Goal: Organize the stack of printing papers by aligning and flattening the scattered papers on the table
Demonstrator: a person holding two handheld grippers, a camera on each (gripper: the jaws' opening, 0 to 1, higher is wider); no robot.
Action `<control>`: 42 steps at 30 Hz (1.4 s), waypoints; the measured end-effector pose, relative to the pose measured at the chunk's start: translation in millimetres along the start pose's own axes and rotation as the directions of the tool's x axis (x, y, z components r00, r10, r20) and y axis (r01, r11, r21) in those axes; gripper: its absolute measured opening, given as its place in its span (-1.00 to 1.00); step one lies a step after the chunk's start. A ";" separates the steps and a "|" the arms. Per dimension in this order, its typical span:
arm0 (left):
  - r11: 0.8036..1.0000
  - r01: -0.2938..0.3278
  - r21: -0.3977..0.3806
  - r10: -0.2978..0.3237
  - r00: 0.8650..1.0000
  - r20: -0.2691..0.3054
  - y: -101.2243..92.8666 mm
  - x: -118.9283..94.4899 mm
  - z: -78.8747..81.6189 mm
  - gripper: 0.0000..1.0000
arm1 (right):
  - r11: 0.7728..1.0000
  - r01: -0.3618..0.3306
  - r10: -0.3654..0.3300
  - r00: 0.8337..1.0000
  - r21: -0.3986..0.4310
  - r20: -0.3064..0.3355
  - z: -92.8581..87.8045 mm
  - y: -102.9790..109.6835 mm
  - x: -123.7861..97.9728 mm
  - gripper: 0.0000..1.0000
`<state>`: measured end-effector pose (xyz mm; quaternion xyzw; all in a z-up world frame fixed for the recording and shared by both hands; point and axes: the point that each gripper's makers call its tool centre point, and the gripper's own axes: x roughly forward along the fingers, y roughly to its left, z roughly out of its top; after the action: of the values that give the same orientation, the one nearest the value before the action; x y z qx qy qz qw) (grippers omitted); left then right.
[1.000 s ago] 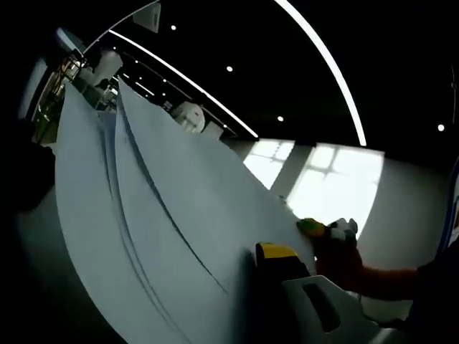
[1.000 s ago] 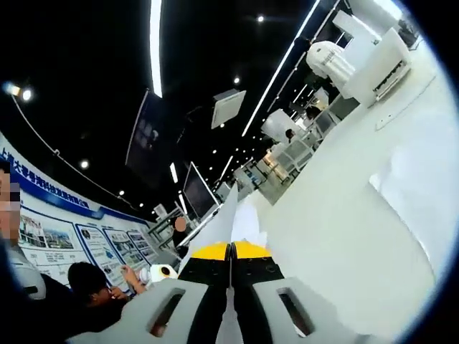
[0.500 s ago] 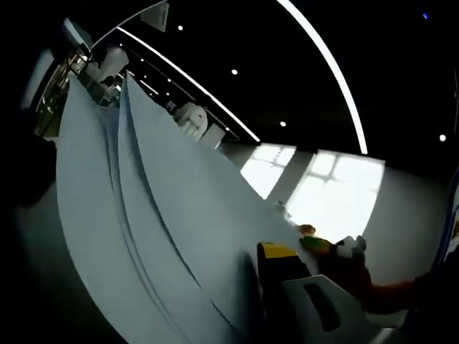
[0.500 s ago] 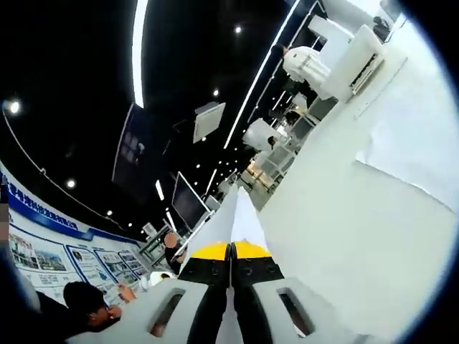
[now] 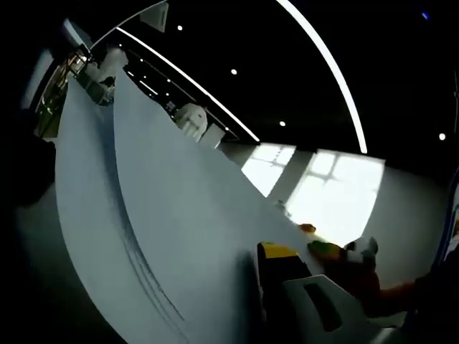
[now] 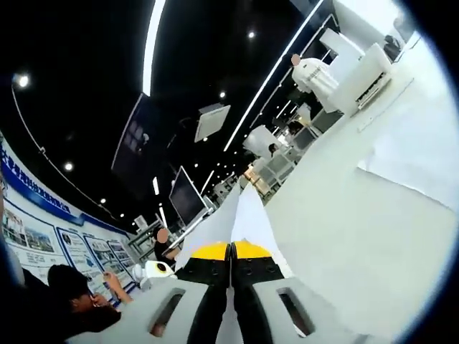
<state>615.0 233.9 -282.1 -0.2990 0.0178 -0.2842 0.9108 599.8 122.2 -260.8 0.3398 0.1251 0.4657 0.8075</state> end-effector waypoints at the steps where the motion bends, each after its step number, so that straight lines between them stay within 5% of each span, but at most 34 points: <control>1: 1.000 0.000 0.000 0.000 1.000 -0.001 -0.2 0.0 -0.1 -0.66 | 1.000 0.000 0.000 1.000 -0.007 0.001 -0.6 0.7 0.0 -1.00; 15: 1.000 0.002 0.001 -0.002 1.000 -0.004 -2.7 0.0 -1.8 -0.66 | 0.992 -0.002 0.003 1.000 -0.127 0.010 -9.8 10.2 0.8 -1.00; 22: 1.000 0.004 0.003 -0.004 1.000 0.000 -3.4 -0.5 -1.4 -0.68 | 0.992 -0.001 0.001 1.000 -0.122 0.003 -11.1 8.3 1.0 -1.00; 30: 0.999 0.003 0.044 -0.004 1.000 0.024 -4.5 -3.5 2.0 -0.83 | 0.982 0.011 -0.013 1.000 -0.190 -0.011 -15.1 5.9 2.9 -1.00; 32: 0.999 0.002 0.046 -0.004 0.999 0.035 -4.1 -4.0 3.9 -0.85 | 0.966 0.019 -0.020 1.000 -0.258 0.000 -15.3 6.7 3.7 -0.93; 36: 0.999 -0.009 0.050 0.006 0.998 0.057 -1.6 -5.6 8.2 -0.86 | 0.961 0.006 -0.004 1.000 -0.276 0.009 -14.4 9.8 4.1 -0.61; 42: 0.997 -0.062 0.041 0.059 0.995 0.075 7.2 -4.7 11.7 -0.86 | 0.949 0.015 -0.010 1.000 -0.314 0.018 -12.7 8.7 3.6 -0.42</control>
<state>617.0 247.4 -277.2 -0.2886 -0.0129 -0.2457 0.9253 589.4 133.6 -264.0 0.2098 0.0448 0.4719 0.8551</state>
